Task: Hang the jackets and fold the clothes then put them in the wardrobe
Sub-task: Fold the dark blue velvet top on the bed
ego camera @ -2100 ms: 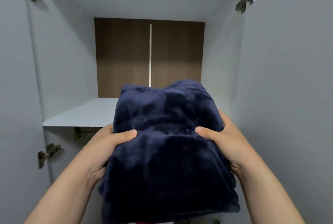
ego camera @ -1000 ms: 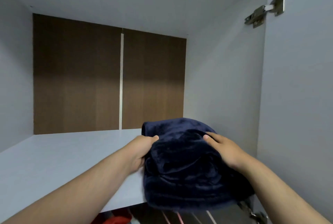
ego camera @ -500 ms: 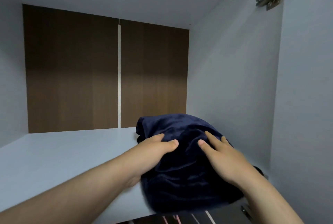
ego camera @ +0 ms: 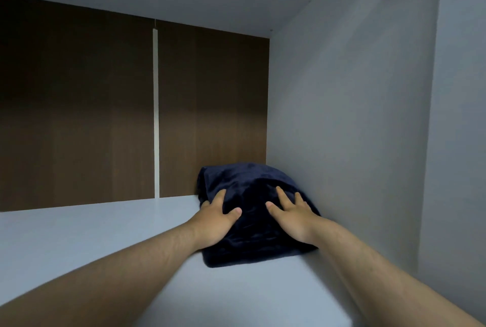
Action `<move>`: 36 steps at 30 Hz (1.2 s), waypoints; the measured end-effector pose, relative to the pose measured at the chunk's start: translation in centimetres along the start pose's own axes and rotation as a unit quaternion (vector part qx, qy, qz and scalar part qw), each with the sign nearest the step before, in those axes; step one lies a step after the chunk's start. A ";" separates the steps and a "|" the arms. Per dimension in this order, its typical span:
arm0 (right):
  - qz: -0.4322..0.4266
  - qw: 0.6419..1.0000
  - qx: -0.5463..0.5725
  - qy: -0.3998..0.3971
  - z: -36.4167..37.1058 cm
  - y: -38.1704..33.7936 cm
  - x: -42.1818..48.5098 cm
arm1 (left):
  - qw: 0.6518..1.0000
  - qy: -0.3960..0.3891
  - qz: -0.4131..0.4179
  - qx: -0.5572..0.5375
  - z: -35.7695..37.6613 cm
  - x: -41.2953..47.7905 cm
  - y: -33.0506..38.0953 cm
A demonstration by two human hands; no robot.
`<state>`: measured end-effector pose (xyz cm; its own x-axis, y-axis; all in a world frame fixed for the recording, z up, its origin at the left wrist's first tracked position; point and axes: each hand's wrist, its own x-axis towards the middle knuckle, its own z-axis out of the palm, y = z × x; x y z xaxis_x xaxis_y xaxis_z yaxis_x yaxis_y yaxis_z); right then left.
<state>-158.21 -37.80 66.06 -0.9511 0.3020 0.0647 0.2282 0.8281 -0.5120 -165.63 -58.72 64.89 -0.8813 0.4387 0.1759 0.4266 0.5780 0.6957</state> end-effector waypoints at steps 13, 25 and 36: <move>0.007 0.999 -0.031 0.021 2.3 -0.8 6.1 | 0.999 0.028 -0.019 -0.008 -0.3 4.8 -2.0; 0.022 0.999 -0.048 0.011 2.4 -0.5 2.9 | 1.000 -0.006 -0.022 -0.019 -1.3 3.0 -1.8; -0.033 0.989 -0.121 0.076 -0.8 0.7 -2.4 | 0.992 -0.044 0.014 -0.118 -3.6 -1.4 -0.9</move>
<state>-155.63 -37.61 66.25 -0.9278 0.2949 0.2283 0.2264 0.9318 -0.2837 -165.55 -62.31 66.51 -0.8441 0.5167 0.1431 0.3820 0.3923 0.8368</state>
